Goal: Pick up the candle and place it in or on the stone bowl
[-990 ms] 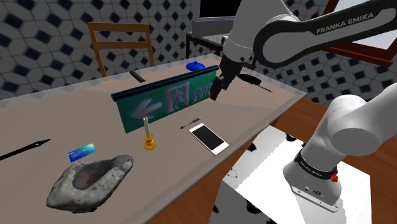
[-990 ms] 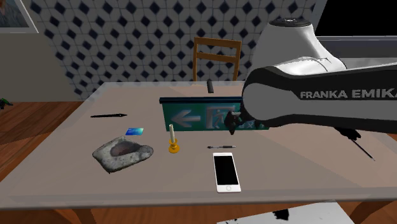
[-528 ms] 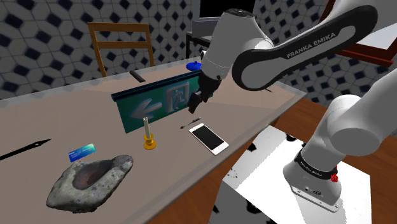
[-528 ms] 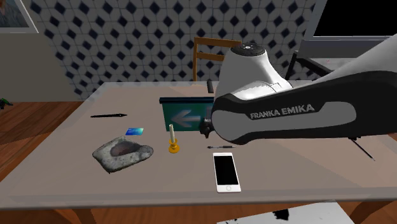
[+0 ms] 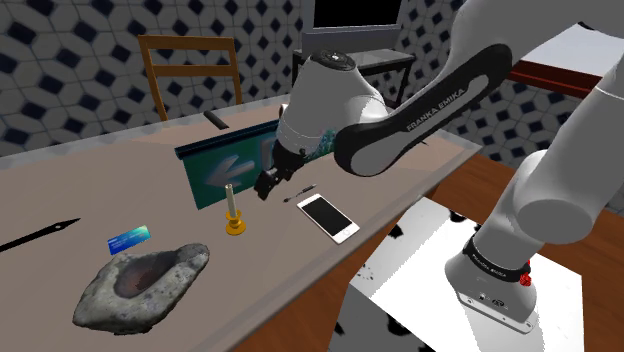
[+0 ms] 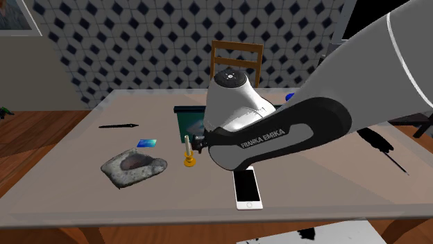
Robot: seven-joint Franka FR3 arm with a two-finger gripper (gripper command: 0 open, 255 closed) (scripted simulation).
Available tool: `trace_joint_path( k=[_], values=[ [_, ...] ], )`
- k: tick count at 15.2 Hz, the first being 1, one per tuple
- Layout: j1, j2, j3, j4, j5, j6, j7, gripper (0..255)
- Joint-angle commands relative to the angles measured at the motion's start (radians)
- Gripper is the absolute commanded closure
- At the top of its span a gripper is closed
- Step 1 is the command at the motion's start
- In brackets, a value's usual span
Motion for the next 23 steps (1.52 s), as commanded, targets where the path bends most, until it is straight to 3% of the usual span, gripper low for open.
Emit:
trace_joint_path(
  k=[1,6,14,22,23],
  values=[
    [-0.001,0.076,0.017,0.049,-0.108,0.030,0.102,0],
    [0.085,0.271,-0.025,0.209,-0.376,0.055,0.343,0],
    [0.146,0.395,-0.099,0.282,-0.504,0.093,0.437,0],
    [0.146,0.395,-0.100,0.282,-0.503,0.093,0.437,0],
    [0.146,0.395,-0.100,0.282,-0.503,0.093,0.437,255]
  ],
)
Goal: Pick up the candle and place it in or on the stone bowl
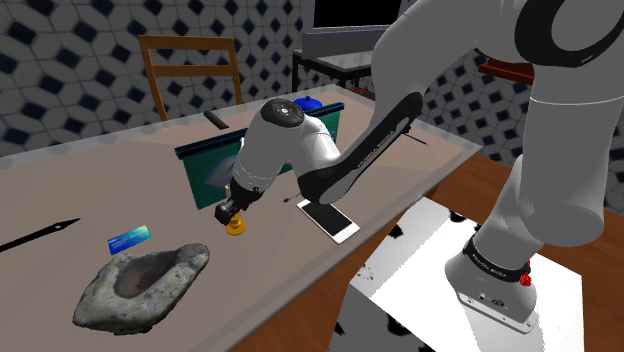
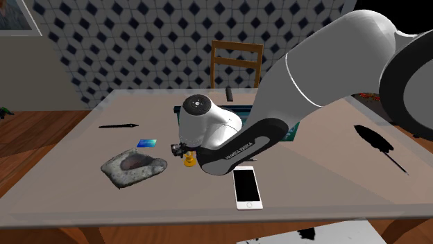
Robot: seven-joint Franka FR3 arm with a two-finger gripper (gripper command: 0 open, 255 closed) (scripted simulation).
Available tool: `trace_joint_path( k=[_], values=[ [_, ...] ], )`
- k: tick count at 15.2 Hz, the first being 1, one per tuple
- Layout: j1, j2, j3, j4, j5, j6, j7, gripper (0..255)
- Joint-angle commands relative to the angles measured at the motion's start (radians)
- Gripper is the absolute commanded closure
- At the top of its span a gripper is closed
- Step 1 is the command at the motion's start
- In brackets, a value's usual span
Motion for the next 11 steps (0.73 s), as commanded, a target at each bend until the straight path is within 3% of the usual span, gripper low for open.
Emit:
trace_joint_path(
  k=[1,9,11],
  values=[
    [0.000,0.000,0.000,0.000,0.000,0.000,0.000,255],
    [0.000,0.000,0.000,0.000,0.000,0.000,0.000,255],
    [-0.014,-0.020,0.019,-0.001,0.031,-0.016,-0.027,255]
  ],
)
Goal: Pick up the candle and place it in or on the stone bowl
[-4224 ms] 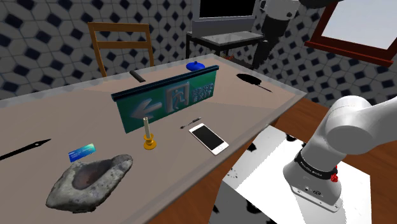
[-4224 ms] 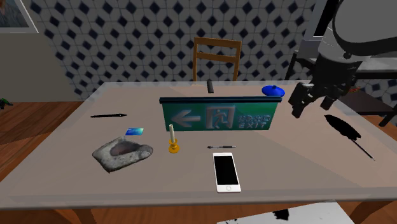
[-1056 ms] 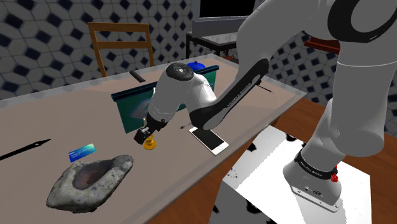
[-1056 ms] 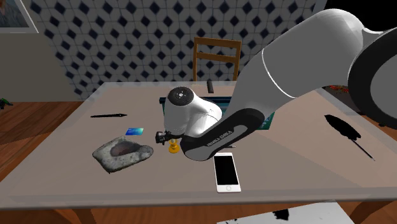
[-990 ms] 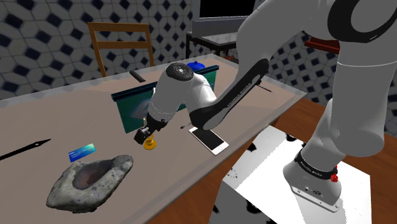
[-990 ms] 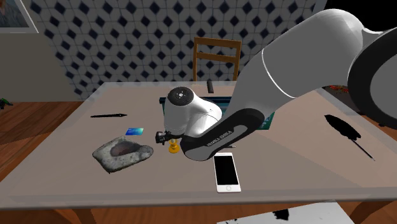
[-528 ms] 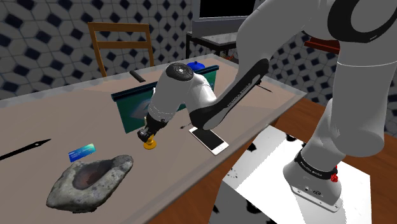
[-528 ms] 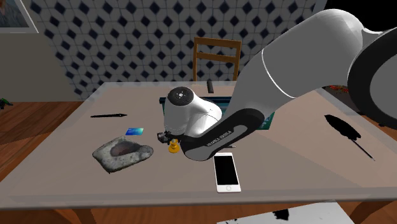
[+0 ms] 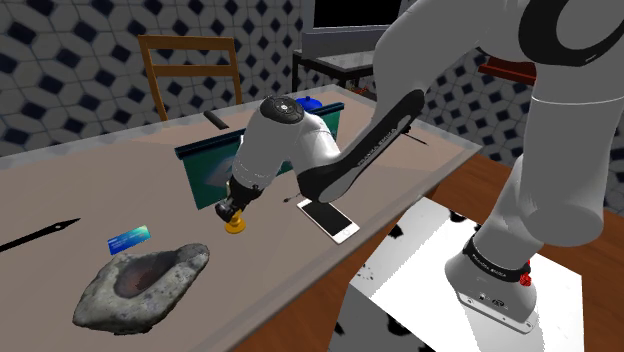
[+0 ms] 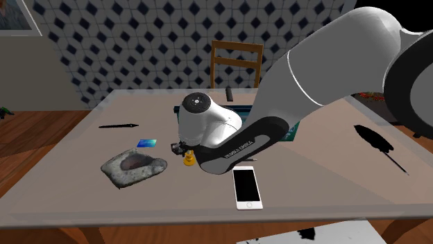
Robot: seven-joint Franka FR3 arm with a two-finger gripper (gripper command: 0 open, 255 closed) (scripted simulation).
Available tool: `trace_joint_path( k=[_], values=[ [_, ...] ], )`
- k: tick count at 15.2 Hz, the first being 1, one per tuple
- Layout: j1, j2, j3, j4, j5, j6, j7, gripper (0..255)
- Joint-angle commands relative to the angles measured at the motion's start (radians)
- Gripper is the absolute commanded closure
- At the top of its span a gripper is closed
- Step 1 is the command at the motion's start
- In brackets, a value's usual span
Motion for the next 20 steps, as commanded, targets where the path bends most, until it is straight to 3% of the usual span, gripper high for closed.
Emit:
trace_joint_path(
  k=[1,20],
  values=[
    [-0.014,-0.019,0.017,-0.003,0.029,-0.014,-0.025,255],
    [-0.101,-0.188,0.136,0.041,0.300,-0.189,-0.251,255]
  ],
)
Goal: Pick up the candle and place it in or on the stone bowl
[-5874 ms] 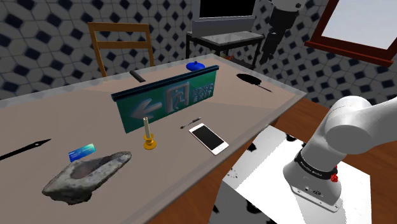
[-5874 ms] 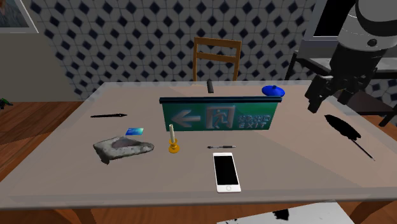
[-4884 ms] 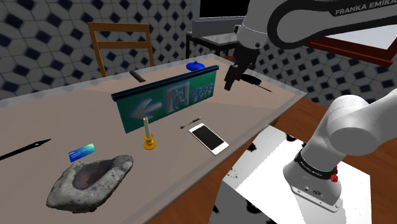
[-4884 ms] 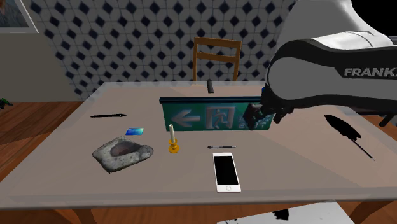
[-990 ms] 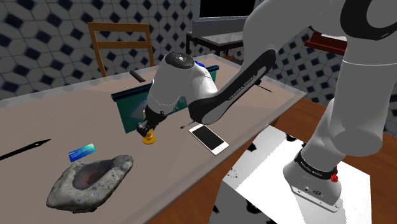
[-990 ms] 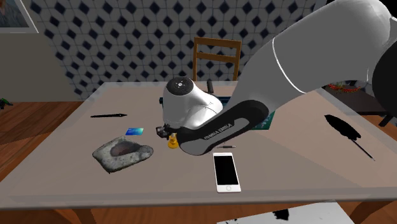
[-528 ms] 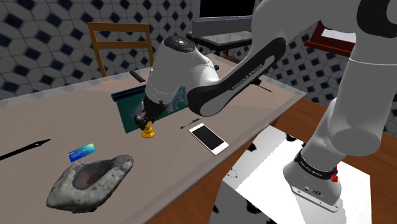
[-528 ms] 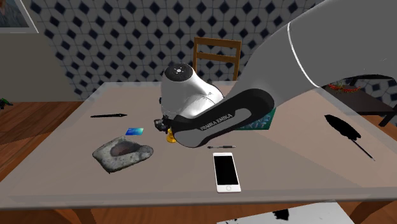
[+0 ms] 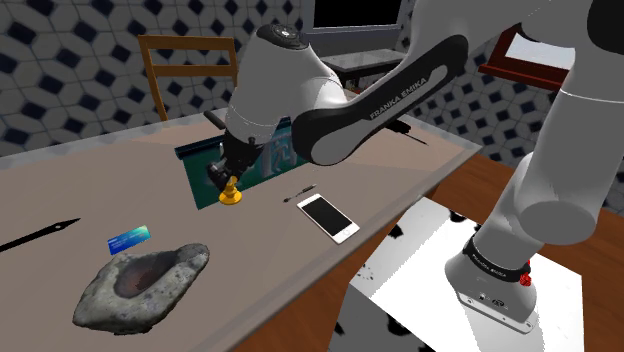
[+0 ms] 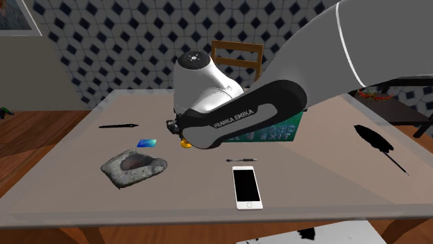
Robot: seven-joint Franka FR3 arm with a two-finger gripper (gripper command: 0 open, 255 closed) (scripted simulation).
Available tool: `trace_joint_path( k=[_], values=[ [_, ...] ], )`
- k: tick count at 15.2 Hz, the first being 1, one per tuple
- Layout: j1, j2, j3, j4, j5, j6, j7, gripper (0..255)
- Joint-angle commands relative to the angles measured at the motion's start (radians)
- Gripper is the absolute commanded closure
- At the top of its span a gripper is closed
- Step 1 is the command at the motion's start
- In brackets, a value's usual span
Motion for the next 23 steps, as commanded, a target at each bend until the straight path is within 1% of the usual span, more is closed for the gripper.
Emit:
trace_joint_path(
  k=[1,11,16,19,23],
  values=[
    [-0.005,-0.014,0.007,0.012,0.025,-0.023,-0.021,255],
    [-0.019,-0.078,0.027,0.075,0.123,-0.131,-0.102,255],
    [0.082,0.070,0.043,0.238,-0.029,-0.206,0.068,255],
    [0.160,0.165,0.036,0.353,-0.103,-0.261,0.145,255],
    [0.275,0.298,0.019,0.530,-0.179,-0.344,0.218,255]
  ],
)
